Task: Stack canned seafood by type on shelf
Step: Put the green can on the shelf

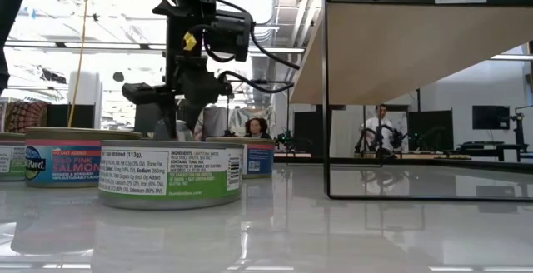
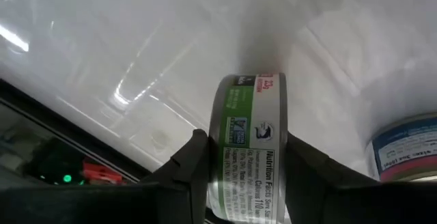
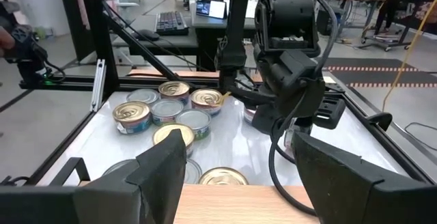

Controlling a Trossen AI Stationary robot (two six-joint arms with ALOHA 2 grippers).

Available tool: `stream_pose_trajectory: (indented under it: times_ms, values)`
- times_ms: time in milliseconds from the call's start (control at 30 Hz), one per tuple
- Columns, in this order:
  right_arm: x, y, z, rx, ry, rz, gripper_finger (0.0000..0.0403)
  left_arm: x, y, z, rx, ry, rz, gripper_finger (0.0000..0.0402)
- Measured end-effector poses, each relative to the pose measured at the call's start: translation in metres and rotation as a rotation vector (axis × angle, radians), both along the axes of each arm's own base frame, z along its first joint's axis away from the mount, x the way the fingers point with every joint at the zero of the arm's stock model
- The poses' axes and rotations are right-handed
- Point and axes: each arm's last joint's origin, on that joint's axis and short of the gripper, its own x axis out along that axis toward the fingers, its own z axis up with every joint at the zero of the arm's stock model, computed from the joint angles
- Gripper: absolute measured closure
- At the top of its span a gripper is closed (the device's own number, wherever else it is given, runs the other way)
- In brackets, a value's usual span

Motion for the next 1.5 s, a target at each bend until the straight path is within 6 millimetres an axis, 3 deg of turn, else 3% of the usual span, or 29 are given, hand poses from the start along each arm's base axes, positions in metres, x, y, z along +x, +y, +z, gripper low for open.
stream_pose_trajectory:
  times_ms: [233, 433, 667, 900, 1067, 1267, 1400, 1500]
  values:
    - [0.000, 0.000, 0.000, -0.007, 0.000, 0.001, 0.0108, -0.003, -0.006, 0.009, -0.034, -0.051, 0.052, 0.0273]
    - [-0.002, 0.000, 0.002, -0.006, -0.010, 0.001, 0.0108, -0.005, -0.009, 0.052, -0.134, -0.274, 0.138, 0.0272]
    - [-0.016, -0.003, 0.012, 0.004, -0.055, -0.005, 0.0108, -0.022, -0.015, 0.101, -0.210, -0.512, 0.192, 0.0271]
    - [-0.029, -0.009, 0.008, 0.031, 0.019, -0.036, 0.0108, -0.015, -0.015, 0.141, -0.446, -0.944, 0.253, 0.0270]
    - [-0.030, -0.016, -0.002, -0.006, 0.129, -0.076, 0.0108, -0.002, -0.002, 0.154, -0.656, -1.174, 0.343, 0.0270]
    - [-0.038, -0.024, 0.002, -0.003, 0.105, -0.107, 0.0108, 0.006, 0.019, 0.164, -0.976, -1.329, 0.563, 0.0270]
    - [-0.046, -0.027, 0.004, 0.002, 0.104, -0.115, 0.0108, 0.021, 0.032, 0.154, -1.148, -1.329, 0.740, 0.0269]
    - [-0.050, -0.028, 0.007, 0.019, 0.081, -0.125, 0.0108, 0.037, 0.035, 0.142, -1.210, -1.321, 0.780, 0.0269]
